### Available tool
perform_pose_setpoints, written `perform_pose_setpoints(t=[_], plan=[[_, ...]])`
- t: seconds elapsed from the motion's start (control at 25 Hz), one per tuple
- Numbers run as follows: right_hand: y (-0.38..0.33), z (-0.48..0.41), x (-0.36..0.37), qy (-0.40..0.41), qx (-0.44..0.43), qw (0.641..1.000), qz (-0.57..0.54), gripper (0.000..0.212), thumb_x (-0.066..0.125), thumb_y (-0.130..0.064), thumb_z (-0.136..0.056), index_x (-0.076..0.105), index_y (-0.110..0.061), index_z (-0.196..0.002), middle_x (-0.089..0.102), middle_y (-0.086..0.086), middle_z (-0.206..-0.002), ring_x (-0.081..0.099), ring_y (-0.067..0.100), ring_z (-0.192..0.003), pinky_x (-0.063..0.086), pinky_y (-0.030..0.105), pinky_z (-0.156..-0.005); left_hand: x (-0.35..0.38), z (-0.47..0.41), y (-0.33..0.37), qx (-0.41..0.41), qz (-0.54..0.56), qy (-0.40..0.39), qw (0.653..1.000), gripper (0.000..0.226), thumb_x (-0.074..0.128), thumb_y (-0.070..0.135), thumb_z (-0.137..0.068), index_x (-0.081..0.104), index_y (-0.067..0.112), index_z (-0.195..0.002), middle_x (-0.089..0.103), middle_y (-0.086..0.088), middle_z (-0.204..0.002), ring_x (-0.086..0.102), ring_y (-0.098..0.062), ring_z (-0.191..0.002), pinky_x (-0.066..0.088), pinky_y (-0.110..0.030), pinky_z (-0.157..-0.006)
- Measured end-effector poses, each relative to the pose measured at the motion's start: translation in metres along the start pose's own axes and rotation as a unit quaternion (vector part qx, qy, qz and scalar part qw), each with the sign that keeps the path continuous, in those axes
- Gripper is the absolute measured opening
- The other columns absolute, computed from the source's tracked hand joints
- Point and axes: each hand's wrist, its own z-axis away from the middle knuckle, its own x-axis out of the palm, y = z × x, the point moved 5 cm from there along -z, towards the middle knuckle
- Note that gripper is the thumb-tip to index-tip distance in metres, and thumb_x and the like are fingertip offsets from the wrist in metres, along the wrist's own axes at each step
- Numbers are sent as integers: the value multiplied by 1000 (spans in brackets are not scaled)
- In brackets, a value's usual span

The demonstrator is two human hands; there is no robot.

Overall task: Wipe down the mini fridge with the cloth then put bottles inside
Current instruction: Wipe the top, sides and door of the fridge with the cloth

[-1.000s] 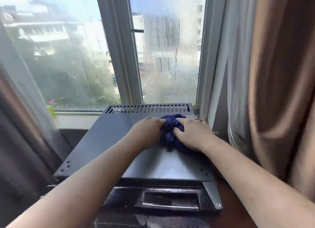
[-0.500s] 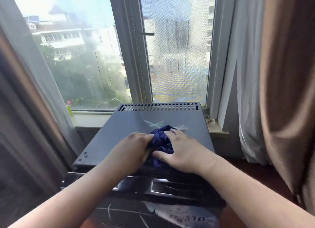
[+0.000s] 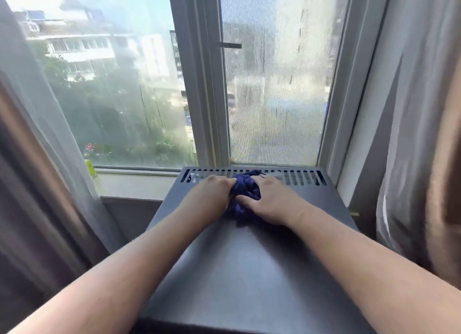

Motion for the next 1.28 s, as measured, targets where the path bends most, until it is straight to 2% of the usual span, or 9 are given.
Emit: perform_pose_setpoints(t=[0.2,0.36,0.48,0.68,0.88,1.04,1.08,1.16,1.28], plan=[[3,-55,1,30,28,999,-1,49,60,-54,-93,63,-16,-123,65,9,-127,57,29,-122,43,35,-100,6,-47,-31,-3,-14,-2,1000,16,53,25,-96,65,19,-105,71,-9,-101,66,-33,-97,56,-45,-81],[7,-80,3,57,46,997,-10,33,63,-51,-92,62,-22,-107,69,10,-117,61,30,-111,36,29,-79,8,-70,-45,7,-5,-1,1000,20,52,29,-96,65,21,-110,70,-11,-103,66,-35,-98,56,-43,-80],[6,-81,1,78,54,995,-7,38,65,-51,-91,66,-21,-114,71,9,-117,63,31,-110,34,28,-78,8,-72,-46,20,-41,12,999,20,49,21,-99,64,18,-113,69,-10,-108,65,-32,-104,53,-40,-81],[-5,-48,-1,82,42,996,-3,28,65,-53,-90,63,-25,-94,71,8,-107,63,30,-105,33,30,-75,3,-43,-34,-8,-69,-3,998,23,46,15,-98,62,17,-113,69,-12,-111,64,-35,-105,49,-39,-77],[-23,17,1,71,11,997,-5,41,65,-52,-91,68,-21,-117,71,9,-122,61,30,-118,43,32,-90,-12,22,0,-6,-90,-37,995,19,45,12,-98,59,12,-112,69,-15,-113,59,-36,-110,50,-47,-92],[-34,86,-1,40,-33,998,-19,40,65,-52,-91,67,-25,-121,69,7,-123,61,27,-119,43,29,-92,-25,99,36,-21,-52,-36,998,20,45,18,-96,58,13,-110,68,-13,-111,57,-35,-105,48,-47,-92],[-35,102,-1,35,-41,998,-25,41,65,-52,-91,67,-26,-122,69,6,-123,61,26,-119,42,28,-94,-27,116,43,-26,-26,-34,999,22,46,21,-95,58,14,-112,67,-12,-114,56,-34,-107,47,-45,-95],[-37,133,-1,27,-51,998,-37,44,65,-55,-90,65,-29,-126,67,4,-124,60,24,-120,45,30,-101,-30,153,57,-49,61,-24,997,38,47,30,-95,56,19,-130,66,-8,-126,52,-31,-118,42,-39,-103],[-37,169,-6,26,-52,997,-48,43,65,-56,-90,66,-30,-125,67,0,-122,61,22,-117,47,35,-102,-34,199,80,-65,120,20,990,59,45,53,-95,40,32,-150,60,5,-140,47,-19,-128,36,-29,-107]])
